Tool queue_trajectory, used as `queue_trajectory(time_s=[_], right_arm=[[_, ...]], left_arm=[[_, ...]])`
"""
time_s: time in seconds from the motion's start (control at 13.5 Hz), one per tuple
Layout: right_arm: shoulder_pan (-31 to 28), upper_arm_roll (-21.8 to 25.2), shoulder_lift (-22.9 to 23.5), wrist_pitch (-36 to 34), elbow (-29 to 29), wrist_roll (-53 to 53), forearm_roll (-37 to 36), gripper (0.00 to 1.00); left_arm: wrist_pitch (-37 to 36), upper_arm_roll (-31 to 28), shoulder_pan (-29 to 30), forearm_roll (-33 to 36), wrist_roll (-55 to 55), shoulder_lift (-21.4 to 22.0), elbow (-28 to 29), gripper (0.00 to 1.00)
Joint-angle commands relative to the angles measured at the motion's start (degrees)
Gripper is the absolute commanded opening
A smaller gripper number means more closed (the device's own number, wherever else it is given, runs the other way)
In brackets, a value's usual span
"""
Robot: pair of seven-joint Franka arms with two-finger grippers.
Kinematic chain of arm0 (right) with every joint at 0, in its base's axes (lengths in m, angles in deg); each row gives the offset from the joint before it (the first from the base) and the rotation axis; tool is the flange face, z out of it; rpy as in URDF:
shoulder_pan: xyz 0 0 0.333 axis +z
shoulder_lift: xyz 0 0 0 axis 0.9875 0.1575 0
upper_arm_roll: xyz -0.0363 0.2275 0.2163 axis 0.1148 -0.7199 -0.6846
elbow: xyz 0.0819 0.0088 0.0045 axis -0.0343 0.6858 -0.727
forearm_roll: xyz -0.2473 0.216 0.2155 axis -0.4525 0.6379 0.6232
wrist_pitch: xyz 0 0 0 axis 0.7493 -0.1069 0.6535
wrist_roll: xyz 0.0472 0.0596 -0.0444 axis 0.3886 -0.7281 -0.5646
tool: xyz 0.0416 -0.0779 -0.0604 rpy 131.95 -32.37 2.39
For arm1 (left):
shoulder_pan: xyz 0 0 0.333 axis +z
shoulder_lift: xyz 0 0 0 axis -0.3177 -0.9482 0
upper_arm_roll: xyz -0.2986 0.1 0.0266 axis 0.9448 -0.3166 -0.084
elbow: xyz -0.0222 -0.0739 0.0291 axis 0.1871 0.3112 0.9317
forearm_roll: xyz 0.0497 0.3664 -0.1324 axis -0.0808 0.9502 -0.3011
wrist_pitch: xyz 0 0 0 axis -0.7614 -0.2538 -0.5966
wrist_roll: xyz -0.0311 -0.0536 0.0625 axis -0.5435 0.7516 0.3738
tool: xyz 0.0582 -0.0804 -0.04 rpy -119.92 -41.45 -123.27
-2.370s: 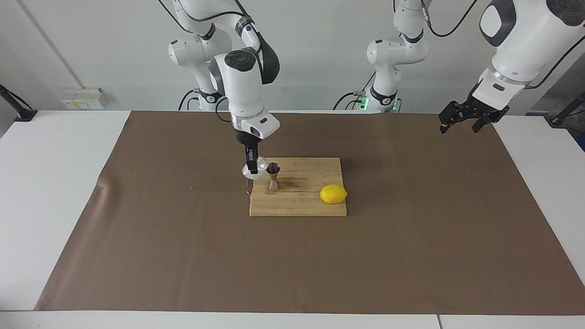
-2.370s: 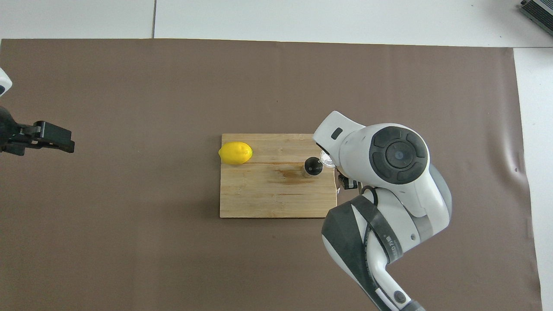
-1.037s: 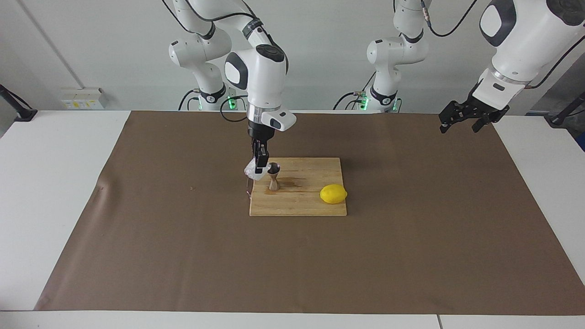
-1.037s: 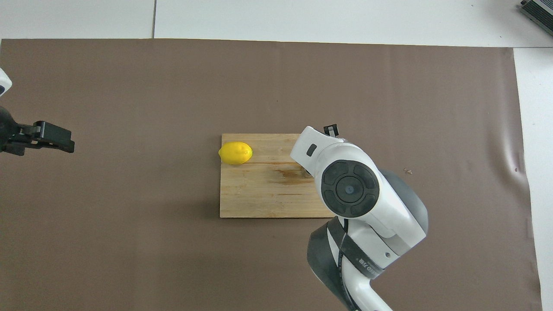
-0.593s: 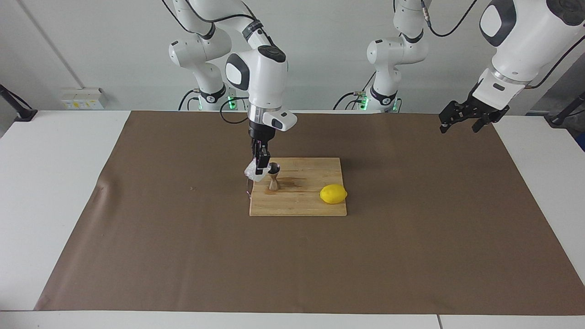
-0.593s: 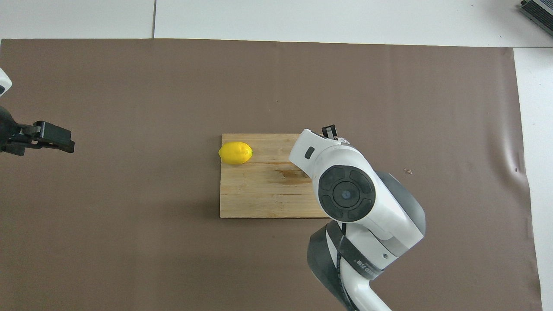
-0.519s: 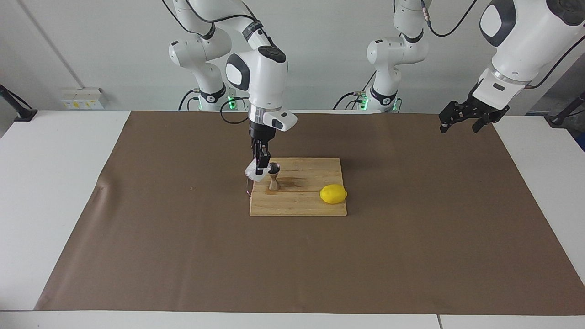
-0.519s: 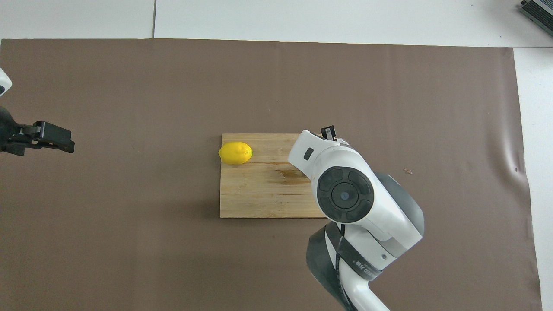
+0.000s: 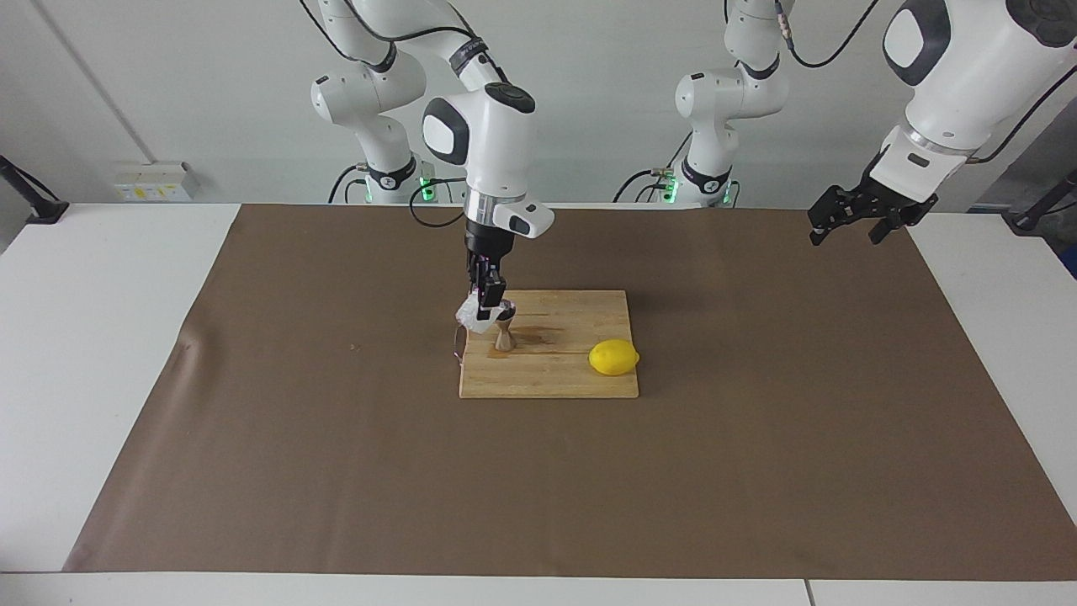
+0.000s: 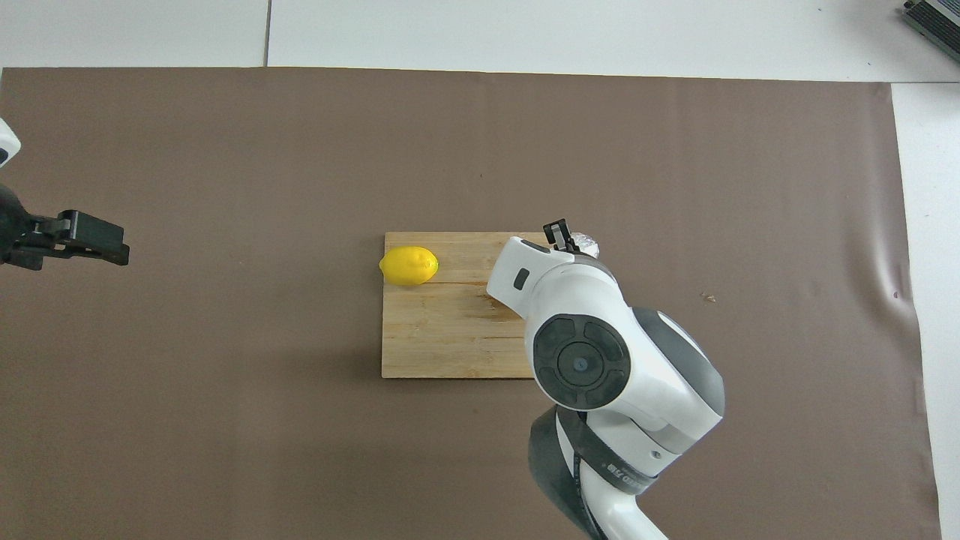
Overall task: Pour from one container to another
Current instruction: 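Tilt the white cup with the right gripper above the metal cup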
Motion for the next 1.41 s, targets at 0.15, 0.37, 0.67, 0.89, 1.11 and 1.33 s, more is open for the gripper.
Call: queue_trajectory(time_s=[0.15, 0.37, 0.67, 0.89, 1.11, 1.33], right_arm=[[0.09, -0.53, -2.57, 1.51, 3.64, 1.45, -3.12, 0.0], [0.09, -0.53, -2.84, 0.98, 3.74, 1.71, -3.21, 0.0], [-0.26, -0.61, -3.45, 0.01, 3.48, 4.44, -2.33, 0.0], [-1.22, -0.61, -3.8, 0.01, 3.12, 4.26, -0.58, 0.0], [-2.1, -0.53, -3.81, 0.01, 3.04, 3.65, 4.95, 0.0], [-2.98, -0.44, -3.81, -0.07, 2.95, 2.07, 10.05, 0.0]], left_arm=[[0.18, 0.24, 0.54, 0.42, 0.0, 1.09, 0.8, 1.0], [0.18, 0.32, 0.54, 0.42, 0.0, 1.09, 0.8, 1.0], [0.18, 0.24, 0.45, 0.42, 0.0, 1.09, 0.8, 1.0], [0.18, 0.24, 0.54, 0.42, 0.0, 1.09, 0.8, 1.0], [0.18, 0.24, 0.54, 0.42, 0.0, 1.09, 0.8, 1.0], [0.18, 0.24, 0.54, 0.42, 0.0, 1.09, 0.8, 1.0]])
